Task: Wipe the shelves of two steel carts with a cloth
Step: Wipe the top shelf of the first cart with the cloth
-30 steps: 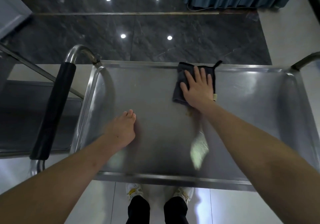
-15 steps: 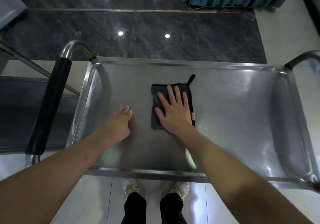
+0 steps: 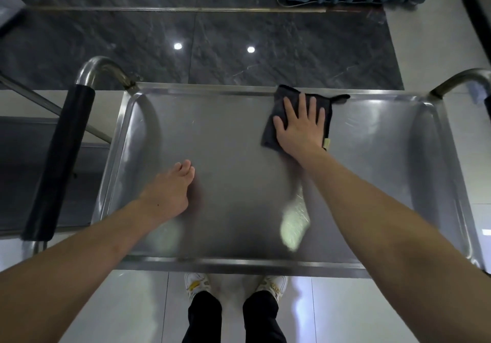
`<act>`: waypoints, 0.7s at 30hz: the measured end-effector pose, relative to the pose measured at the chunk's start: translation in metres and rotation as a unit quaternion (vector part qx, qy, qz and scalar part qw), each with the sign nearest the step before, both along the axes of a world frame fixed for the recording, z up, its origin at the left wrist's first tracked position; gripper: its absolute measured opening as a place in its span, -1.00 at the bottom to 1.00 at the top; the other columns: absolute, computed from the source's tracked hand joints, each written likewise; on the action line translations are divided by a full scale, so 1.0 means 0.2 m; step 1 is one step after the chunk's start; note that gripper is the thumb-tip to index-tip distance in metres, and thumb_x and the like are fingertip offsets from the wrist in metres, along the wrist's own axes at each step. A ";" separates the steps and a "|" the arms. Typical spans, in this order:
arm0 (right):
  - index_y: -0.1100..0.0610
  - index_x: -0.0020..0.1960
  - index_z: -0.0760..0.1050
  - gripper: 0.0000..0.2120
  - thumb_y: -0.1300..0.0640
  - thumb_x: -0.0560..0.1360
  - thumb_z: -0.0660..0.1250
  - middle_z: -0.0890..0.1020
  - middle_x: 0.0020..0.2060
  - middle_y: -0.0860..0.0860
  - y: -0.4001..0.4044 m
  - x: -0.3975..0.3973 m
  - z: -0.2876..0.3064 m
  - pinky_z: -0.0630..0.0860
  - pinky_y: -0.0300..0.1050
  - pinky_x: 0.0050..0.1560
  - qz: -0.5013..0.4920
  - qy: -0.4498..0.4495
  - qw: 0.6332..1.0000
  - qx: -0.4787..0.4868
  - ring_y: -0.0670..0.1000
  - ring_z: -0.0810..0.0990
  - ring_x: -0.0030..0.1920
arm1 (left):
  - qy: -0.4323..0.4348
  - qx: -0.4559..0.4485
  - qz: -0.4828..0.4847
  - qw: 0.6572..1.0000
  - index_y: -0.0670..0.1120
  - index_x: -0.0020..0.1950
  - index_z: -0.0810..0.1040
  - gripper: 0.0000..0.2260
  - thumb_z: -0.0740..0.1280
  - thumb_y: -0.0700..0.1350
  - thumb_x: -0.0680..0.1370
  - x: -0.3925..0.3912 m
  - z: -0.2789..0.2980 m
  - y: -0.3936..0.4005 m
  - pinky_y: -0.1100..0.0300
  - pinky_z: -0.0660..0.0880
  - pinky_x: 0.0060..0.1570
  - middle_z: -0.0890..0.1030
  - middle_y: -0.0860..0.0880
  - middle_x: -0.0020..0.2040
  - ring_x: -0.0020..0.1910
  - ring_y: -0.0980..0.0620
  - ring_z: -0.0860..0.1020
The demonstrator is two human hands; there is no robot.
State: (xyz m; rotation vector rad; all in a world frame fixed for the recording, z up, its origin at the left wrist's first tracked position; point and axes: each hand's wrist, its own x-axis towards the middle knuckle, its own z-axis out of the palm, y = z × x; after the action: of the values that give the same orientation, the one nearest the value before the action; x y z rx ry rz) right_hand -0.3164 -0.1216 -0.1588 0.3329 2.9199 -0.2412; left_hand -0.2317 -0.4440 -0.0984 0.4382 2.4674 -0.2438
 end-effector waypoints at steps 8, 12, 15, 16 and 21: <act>-0.15 0.71 -0.02 -0.34 -0.34 0.66 -0.14 -0.12 0.71 0.04 -0.46 0.01 0.02 -0.26 0.25 0.63 0.199 -0.012 0.980 -0.022 0.16 -0.22 0.69 | -0.008 -0.051 -0.010 0.999 -0.11 0.65 0.03 -0.39 0.16 -0.20 0.62 -0.01 0.04 0.07 0.04 0.20 0.49 -0.07 -0.02 0.67 0.64 -0.01 0.02; -0.20 0.70 0.02 -0.36 -0.36 0.66 -0.10 -0.08 0.71 -0.01 -0.31 -0.04 0.01 -0.25 0.18 0.64 0.194 -0.003 0.981 -0.025 0.08 -0.18 0.69 | 0.002 -0.086 -0.037 0.996 -0.13 0.65 0.02 -0.38 0.17 -0.17 0.61 -0.01 0.03 0.07 0.09 0.25 0.45 -0.04 -0.05 0.67 0.63 -0.01 0.08; -0.19 0.69 0.05 -0.35 -0.36 0.65 -0.06 -0.05 0.71 -0.01 -0.08 -0.07 0.02 -0.22 0.17 0.64 0.122 0.011 0.992 -0.019 0.09 -0.13 0.70 | 0.004 -0.088 -0.035 0.995 -0.14 0.64 0.03 -0.38 0.17 -0.16 0.61 -0.01 0.04 0.09 0.08 0.26 0.45 -0.03 -0.07 0.67 0.62 -0.01 0.09; -0.19 0.69 0.05 -0.34 -0.36 0.64 -0.07 -0.05 0.71 -0.01 0.00 -0.06 0.01 -0.21 0.18 0.64 0.104 0.013 0.994 -0.014 0.09 -0.13 0.70 | 0.001 -0.088 -0.033 0.996 -0.14 0.64 0.03 -0.38 0.17 -0.15 0.61 -0.01 0.04 0.09 0.08 0.25 0.46 -0.03 -0.07 0.67 0.63 -0.01 0.09; -0.19 0.70 -0.02 -0.32 -0.38 0.63 -0.14 -0.10 0.71 0.02 0.24 0.01 0.00 -0.23 0.20 0.65 0.040 0.002 0.999 -0.009 0.11 -0.18 0.69 | -0.008 -0.078 -0.015 0.997 -0.12 0.65 0.02 -0.38 0.17 -0.16 0.61 -0.01 0.05 0.08 0.06 0.25 0.46 -0.05 -0.03 0.67 0.63 0.00 0.04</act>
State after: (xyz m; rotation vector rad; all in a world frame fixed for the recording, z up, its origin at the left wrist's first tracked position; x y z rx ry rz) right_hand -0.3137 -0.0734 -0.1584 0.2130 2.9256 -0.2557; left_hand -0.2345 -0.4278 -0.0894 0.4095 2.4059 -0.4414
